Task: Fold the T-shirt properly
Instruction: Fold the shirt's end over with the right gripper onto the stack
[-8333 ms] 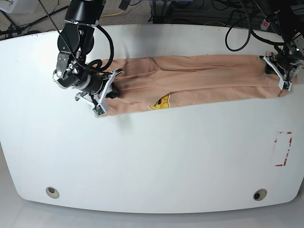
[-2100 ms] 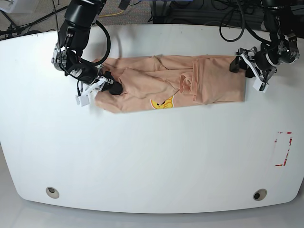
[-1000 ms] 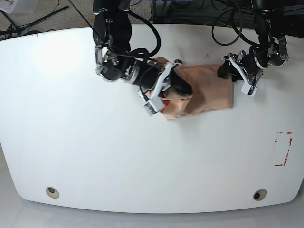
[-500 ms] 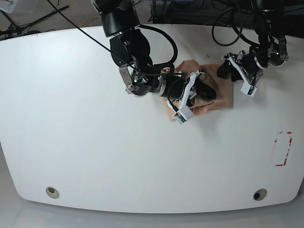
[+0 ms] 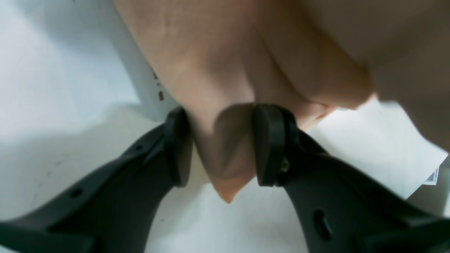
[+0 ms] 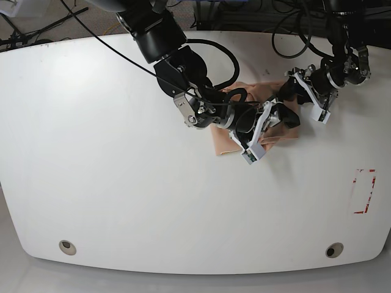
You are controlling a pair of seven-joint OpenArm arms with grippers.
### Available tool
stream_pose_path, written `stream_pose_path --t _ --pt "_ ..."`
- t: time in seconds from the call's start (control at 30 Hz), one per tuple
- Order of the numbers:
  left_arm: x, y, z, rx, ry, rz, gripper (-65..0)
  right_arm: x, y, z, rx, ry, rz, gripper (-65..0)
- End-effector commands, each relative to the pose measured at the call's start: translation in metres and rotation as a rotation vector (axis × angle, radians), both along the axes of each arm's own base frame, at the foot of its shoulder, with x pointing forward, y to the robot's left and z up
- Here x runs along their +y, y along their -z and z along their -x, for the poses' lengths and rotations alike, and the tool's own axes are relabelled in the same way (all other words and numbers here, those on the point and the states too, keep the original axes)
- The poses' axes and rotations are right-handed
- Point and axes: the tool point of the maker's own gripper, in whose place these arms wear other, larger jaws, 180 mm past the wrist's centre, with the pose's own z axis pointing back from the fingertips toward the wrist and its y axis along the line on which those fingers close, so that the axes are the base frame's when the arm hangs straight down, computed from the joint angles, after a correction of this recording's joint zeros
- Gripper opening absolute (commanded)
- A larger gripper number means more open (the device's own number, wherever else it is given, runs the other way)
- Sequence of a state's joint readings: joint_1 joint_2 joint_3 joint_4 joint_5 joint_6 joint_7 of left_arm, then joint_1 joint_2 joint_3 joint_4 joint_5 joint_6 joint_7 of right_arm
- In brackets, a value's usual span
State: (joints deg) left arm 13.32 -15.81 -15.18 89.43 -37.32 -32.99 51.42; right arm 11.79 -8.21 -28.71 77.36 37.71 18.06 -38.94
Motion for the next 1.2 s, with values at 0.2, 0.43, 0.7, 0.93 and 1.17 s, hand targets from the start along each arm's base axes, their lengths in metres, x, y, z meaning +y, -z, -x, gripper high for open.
stream_pose_path --t 0.2,0.43,0.7,0.93,1.17 --pt "0.017 -0.034 -0.016 -0.108 -0.059 -0.03 -39.3 0.027 -0.021 0.011 -0.08 -0.114 0.042 -18.2" --pt "0.028 -0.052 -0.018 -0.169 -0.125 -0.035 -39.3 0.036 -0.018 0.026 -0.092 -0.196 0.09 -18.2" --pt "0.031 -0.045 -0.007 -0.145 -0.121 -0.044 -39.2 0.031 -0.016 0.026 -0.086 -0.253 0.162 -18.2" --pt "0.068 -0.052 0.01 -0.171 -0.128 -0.117 -39.3 0.016 -0.029 0.027 -0.164 -0.249 0.174 -18.2" --pt "0.108 -0.059 0.025 -0.166 -0.219 -0.179 -39.3 -0.005 -0.036 0.019 -0.178 -0.173 0.145 -18.2"
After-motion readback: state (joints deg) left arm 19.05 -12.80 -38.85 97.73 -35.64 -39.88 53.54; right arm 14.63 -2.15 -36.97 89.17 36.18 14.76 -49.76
